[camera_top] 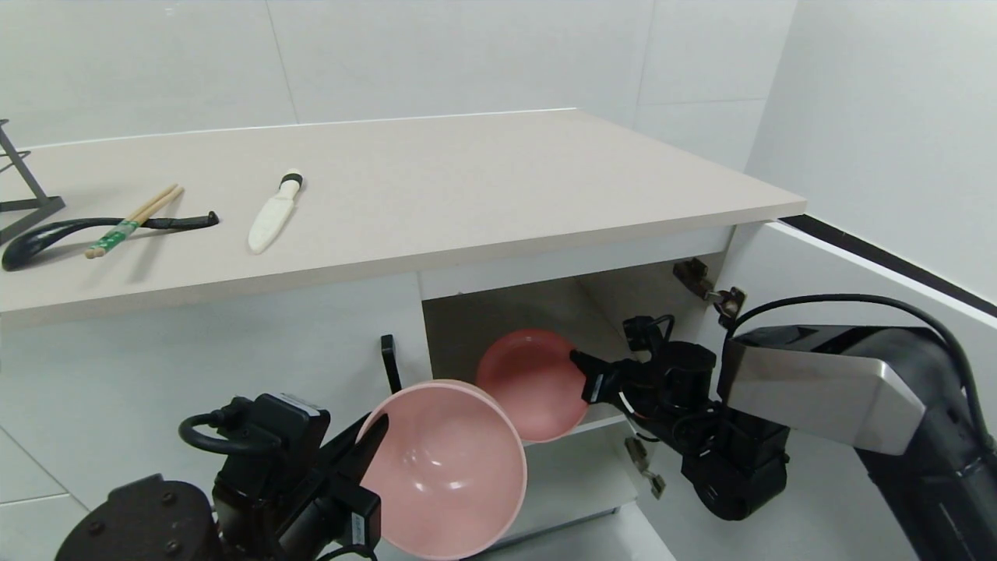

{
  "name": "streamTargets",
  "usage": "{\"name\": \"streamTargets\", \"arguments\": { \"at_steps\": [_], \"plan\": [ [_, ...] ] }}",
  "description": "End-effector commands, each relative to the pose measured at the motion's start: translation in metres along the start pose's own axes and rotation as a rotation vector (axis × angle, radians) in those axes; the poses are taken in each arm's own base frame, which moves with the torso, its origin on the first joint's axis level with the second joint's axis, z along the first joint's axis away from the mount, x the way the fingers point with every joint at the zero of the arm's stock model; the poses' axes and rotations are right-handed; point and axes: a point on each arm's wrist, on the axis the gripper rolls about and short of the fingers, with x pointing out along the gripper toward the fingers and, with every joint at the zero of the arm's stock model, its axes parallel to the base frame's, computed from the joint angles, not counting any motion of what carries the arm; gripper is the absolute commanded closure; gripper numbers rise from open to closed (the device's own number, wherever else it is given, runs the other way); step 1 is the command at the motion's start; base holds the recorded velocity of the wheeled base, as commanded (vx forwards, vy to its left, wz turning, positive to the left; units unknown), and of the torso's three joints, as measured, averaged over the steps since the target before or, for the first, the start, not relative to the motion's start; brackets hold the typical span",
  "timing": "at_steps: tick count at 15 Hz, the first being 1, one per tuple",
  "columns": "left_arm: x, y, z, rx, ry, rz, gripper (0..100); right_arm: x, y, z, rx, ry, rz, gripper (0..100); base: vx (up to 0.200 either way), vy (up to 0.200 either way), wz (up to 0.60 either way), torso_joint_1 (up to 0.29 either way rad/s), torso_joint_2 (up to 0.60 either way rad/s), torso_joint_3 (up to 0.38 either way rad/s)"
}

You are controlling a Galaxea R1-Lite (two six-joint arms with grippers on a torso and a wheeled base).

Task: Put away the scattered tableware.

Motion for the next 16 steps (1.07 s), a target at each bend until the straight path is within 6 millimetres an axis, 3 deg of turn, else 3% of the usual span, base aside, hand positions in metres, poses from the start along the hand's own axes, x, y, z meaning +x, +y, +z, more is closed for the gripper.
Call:
{"name": "streamTargets", "arguments": {
  "at_steps": [1,7,16],
  "plan": [
    [0.000,0.000,0.000,-0.001,-0.002,-0.001,100,0.009,-0.006,-0.001,0.002,0.001,-0.009,100,0.000,0.000,0.00,0.000,0.00,0.000],
    [0.000,0.000,0.000,-0.001,-0.002,-0.003,100,0.029,-0.017,-0.019,0.014,0.057,-0.034,100,0.000,0.000,0.00,0.000,0.00,0.000],
    [0.001,0.000,0.000,-0.004,0.001,0.003,100,0.046,-0.020,-0.018,0.037,0.084,-0.047,100,0.000,0.000,0.00,0.000,0.00,0.000]
  ]
}}
